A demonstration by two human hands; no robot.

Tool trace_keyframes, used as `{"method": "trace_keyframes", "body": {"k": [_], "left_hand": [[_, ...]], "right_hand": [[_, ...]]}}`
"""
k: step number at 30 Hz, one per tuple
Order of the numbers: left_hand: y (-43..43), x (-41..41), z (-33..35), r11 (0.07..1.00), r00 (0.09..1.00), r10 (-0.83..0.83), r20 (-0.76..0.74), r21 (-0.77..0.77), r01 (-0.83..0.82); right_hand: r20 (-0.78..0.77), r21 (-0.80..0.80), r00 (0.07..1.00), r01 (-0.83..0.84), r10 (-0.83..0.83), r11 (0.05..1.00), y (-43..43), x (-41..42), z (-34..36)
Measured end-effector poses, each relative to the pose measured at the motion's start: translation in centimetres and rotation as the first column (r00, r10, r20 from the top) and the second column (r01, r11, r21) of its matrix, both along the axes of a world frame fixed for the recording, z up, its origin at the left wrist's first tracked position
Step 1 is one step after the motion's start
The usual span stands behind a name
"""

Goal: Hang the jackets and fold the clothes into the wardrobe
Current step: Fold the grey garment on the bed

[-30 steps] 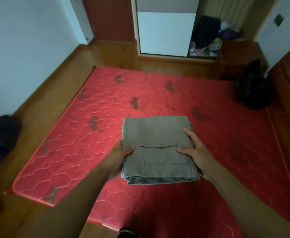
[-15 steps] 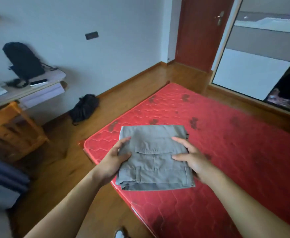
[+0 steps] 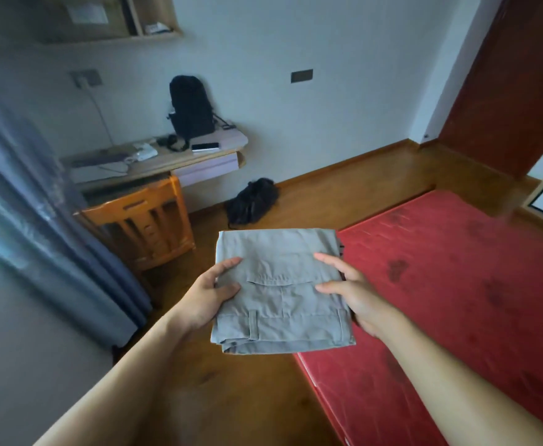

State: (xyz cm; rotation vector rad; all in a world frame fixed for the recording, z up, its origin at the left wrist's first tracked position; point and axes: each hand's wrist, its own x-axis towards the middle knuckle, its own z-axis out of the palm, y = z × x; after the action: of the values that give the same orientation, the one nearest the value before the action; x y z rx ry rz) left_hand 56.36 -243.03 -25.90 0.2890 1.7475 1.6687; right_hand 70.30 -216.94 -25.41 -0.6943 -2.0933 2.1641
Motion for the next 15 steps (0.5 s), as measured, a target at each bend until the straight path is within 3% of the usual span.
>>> {"method": "trace_keyframes", "body": {"k": [8, 15], "left_hand": [[-4.3, -12.8, 0.8, 0.997, 0.994, 0.074, 0.075, 0.025, -0.076], [-2.1, -25.7, -0.3, 0.996, 0.996, 0.089, 0.028, -0.011, -0.089]], "right_hand": [[0.013, 0.002, 0.999, -0.050, 0.050, 0.999, -3.9, -14.3, -0.3], [0.010, -0.016, 0.997, -0.073, 0.073, 0.997, -1.2, -28.5, -1.5]]}}
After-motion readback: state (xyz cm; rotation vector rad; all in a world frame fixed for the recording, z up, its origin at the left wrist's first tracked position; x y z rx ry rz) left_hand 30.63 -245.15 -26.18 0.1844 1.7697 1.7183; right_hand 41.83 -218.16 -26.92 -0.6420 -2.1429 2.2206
